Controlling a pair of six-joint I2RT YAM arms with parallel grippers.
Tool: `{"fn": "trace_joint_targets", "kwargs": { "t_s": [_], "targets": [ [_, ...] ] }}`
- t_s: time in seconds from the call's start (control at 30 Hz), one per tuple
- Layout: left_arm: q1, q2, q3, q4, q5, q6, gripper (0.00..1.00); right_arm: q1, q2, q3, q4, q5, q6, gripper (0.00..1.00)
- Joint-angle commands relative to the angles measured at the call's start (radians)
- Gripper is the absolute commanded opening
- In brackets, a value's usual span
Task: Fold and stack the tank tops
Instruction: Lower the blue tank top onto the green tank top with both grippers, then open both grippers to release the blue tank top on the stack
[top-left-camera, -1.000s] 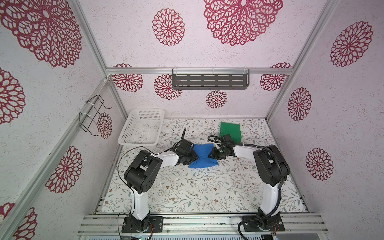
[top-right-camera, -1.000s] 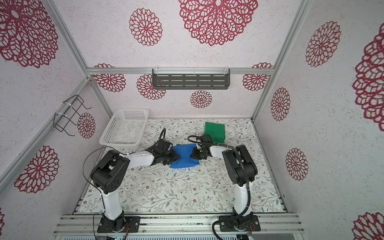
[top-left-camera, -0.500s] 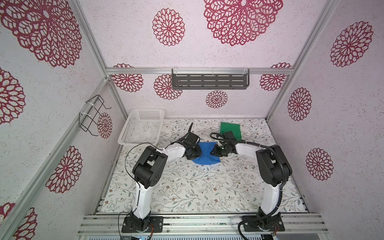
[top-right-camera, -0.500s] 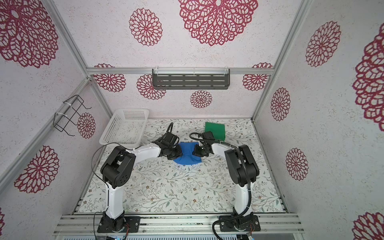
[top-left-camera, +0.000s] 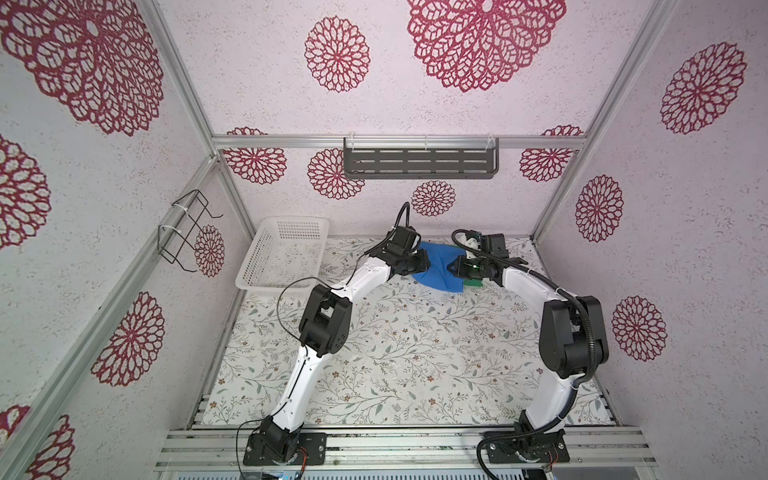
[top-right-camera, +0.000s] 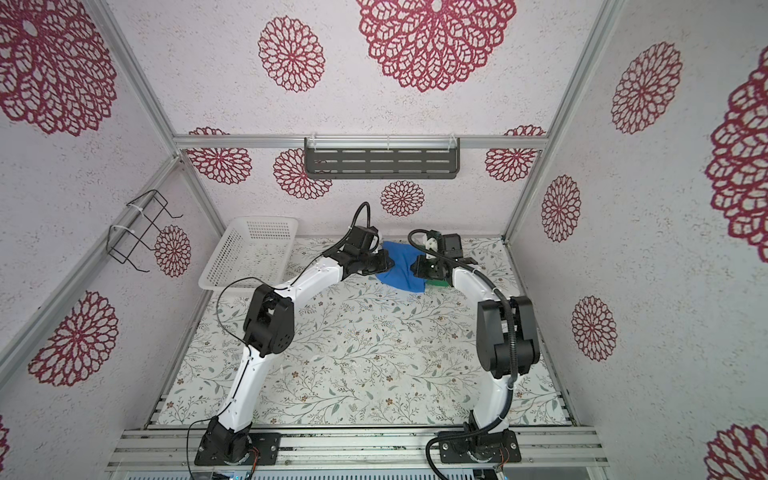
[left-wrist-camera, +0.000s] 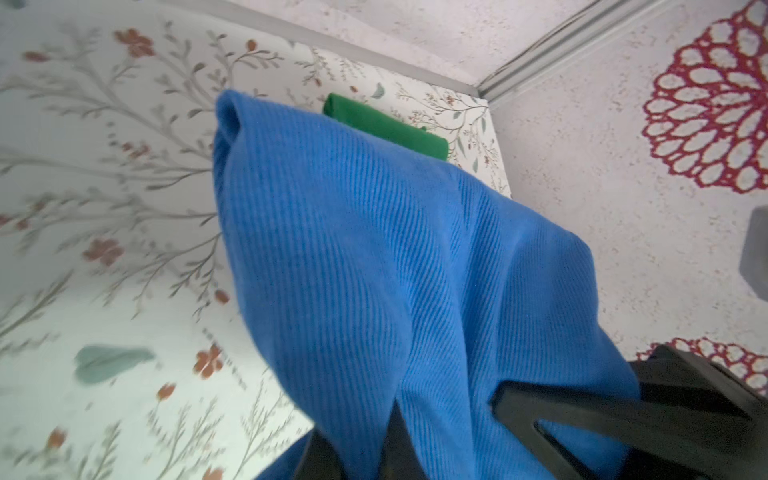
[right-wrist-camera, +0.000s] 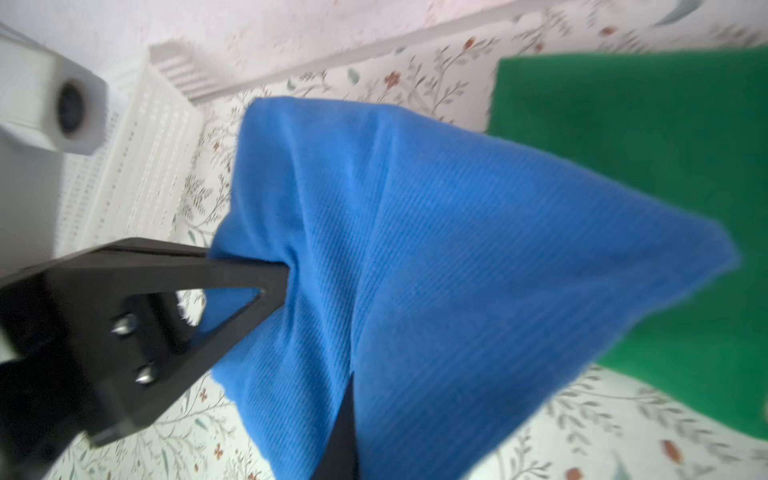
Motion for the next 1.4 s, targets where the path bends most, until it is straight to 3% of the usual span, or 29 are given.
{"fn": "trace_joint_targets", "kwargs": {
  "t_s": [0.0, 0.17, 0.33, 0.5, 0.83, 0.93, 1.0, 1.1, 1.2, 1.37],
  "targets": [
    [-0.006, 0.105, 0.158, 0.011, 0.093, 0.072, 0.0, -0.041, 0.015, 0.096, -0.024, -0.048, -0.049, 0.0],
    [-0.008, 0.249, 0.369, 0.004, 0.109, 0.005, 0.0, -0.113, 0.057, 0.166, -0.058, -0.079, -0.061, 0.0],
    [-0.008, 0.302, 0.391, 0.117, 0.074, -0.074, 0.0, -0.166, 0.091, 0.221, -0.093, -0.1, -0.094, 0.0],
    [-0.023, 0.401, 0.513, 0.184, 0.052, -0.144, 0.0, -0.203, 0.136, 0.248, -0.101, -0.125, -0.13, 0.0],
    [-0.041, 0.493, 0.518, 0.257, -0.023, -0.198, 0.02, -0.221, 0.255, 0.239, -0.03, -0.159, -0.128, 0.0],
    [-0.037, 0.502, 0.515, 0.273, -0.031, -0.195, 0.33, -0.226, 0.311, 0.259, -0.031, -0.146, -0.127, 0.0],
    [-0.03, 0.475, 0.505, 0.237, -0.047, -0.161, 0.51, -0.231, 0.324, 0.271, -0.034, -0.125, -0.128, 0.16],
    [-0.009, 0.337, 0.39, 0.179, -0.095, -0.062, 0.66, -0.24, 0.321, 0.334, -0.09, -0.069, -0.145, 0.44],
    [0.024, 0.119, 0.184, 0.196, -0.157, 0.021, 0.89, -0.245, 0.301, 0.418, -0.176, -0.014, -0.17, 0.6],
    [0.07, -0.185, -0.012, 0.059, -0.268, 0.195, 0.96, -0.245, 0.192, 0.441, -0.227, 0.087, -0.178, 0.73]
  ]
}}
